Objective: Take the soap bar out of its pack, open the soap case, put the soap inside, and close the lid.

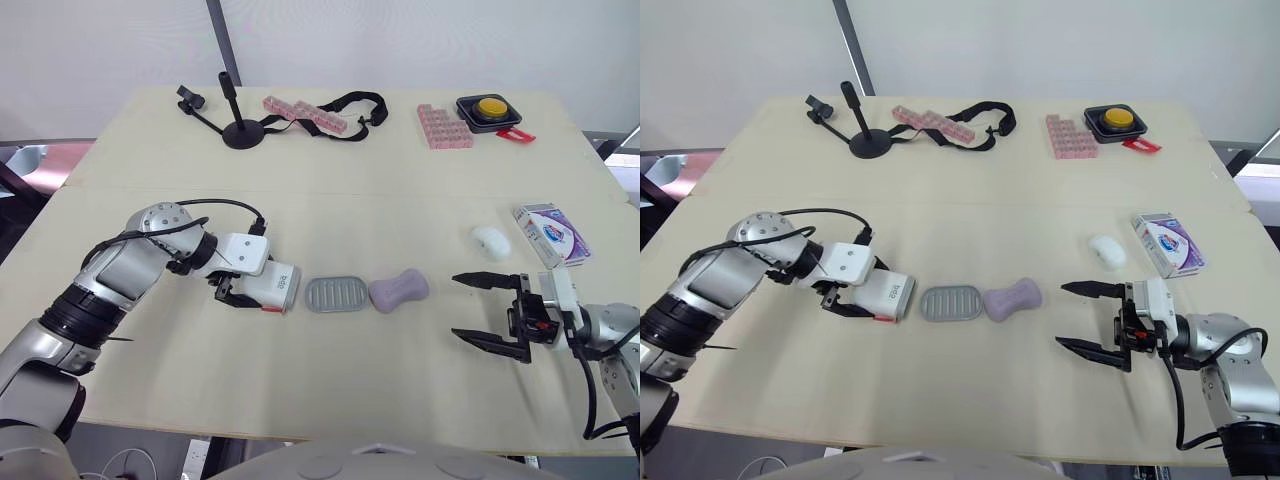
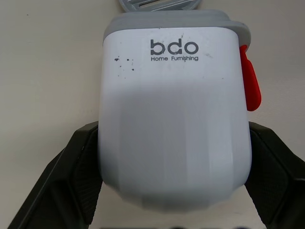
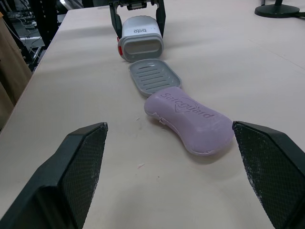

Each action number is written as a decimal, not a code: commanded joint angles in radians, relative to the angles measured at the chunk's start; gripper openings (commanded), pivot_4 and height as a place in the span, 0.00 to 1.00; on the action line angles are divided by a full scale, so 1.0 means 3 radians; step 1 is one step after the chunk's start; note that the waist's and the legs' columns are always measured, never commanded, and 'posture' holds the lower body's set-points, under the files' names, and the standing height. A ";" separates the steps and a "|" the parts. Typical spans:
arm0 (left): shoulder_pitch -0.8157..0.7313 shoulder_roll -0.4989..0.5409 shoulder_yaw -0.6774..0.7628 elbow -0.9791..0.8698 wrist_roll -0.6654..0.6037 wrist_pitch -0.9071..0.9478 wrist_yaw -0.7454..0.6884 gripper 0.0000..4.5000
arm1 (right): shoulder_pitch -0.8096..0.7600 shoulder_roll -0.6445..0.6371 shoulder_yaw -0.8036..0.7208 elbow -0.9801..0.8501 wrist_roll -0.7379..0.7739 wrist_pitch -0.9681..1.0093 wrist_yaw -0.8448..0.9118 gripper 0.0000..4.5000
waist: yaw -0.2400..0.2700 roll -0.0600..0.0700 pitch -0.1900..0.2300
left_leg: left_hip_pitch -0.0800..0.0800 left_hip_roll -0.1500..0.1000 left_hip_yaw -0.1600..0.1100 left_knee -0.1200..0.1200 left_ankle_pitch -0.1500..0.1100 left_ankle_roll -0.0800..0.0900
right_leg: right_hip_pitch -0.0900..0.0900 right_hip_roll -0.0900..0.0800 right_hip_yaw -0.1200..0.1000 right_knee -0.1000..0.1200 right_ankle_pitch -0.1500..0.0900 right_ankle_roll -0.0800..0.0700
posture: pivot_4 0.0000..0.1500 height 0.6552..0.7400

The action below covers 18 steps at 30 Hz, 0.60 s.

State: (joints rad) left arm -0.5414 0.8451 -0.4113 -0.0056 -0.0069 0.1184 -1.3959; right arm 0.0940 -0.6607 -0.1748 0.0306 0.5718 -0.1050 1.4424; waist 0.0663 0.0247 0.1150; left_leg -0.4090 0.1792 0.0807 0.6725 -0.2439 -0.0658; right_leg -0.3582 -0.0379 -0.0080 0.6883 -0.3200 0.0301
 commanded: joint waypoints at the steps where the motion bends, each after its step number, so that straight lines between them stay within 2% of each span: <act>1: 0.0007 -0.0023 0.0076 0.0111 0.0037 -0.0108 0.0054 0.77 | 0.0004 -0.0033 -0.0073 -0.0044 0.0066 -0.0020 0.0053 0.99 | 0.0000 0.0000 0.0000 | 0.0000 0.0000 0.0000 0.0000 0.0000 0.0000 | 0.0000 0.0000 0.0000 0.0000 0.0000 0.0000 | 1.00 0.93; 15: -0.0004 -0.0083 0.0103 0.0227 0.0030 -0.0187 0.0045 0.77 | 0.0245 0.0112 -0.0023 0.0004 0.0008 -0.0398 0.0210 0.99 | -0.0010 0.0002 -0.0001 | 0.0000 -0.0002 0.0000 0.0000 0.0003 0.0009 | 0.0000 -0.0005 -0.0003 0.0002 -0.0001 -0.0001 | 1.00 0.93; 17: -0.0005 -0.0086 0.0118 0.0241 0.0010 -0.0182 0.0042 1.00 | 0.0227 0.0114 -0.0009 0.0018 0.0001 -0.0408 0.0196 1.00 | -0.0014 0.0002 -0.0001 | 0.0000 -0.0002 0.0000 0.0000 0.0004 0.0010 | 0.0000 -0.0005 -0.0004 0.0002 -0.0001 -0.0002 | 1.00 0.93; 18: -0.0008 -0.0087 0.0124 0.0247 0.0004 -0.0177 0.0040 1.00 | 0.0217 0.0113 -0.0003 0.0026 0.0000 -0.0413 0.0189 1.00 | -0.0019 0.0002 -0.0001 | 0.0000 -0.0002 0.0000 0.0000 0.0004 0.0010 | 0.0000 -0.0005 -0.0004 0.0002 -0.0001 -0.0003 | 1.00 0.93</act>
State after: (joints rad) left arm -0.5416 0.8158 -0.4002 0.0686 -0.0048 0.0631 -1.3863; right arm 0.1625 -0.6272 -0.1659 0.0366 0.5725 -0.2138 1.4949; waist 0.0606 0.0252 0.1147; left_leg -0.4094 0.1785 0.0806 0.6723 -0.2428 -0.0626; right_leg -0.3586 -0.0395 -0.0095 0.6889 -0.3206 0.0291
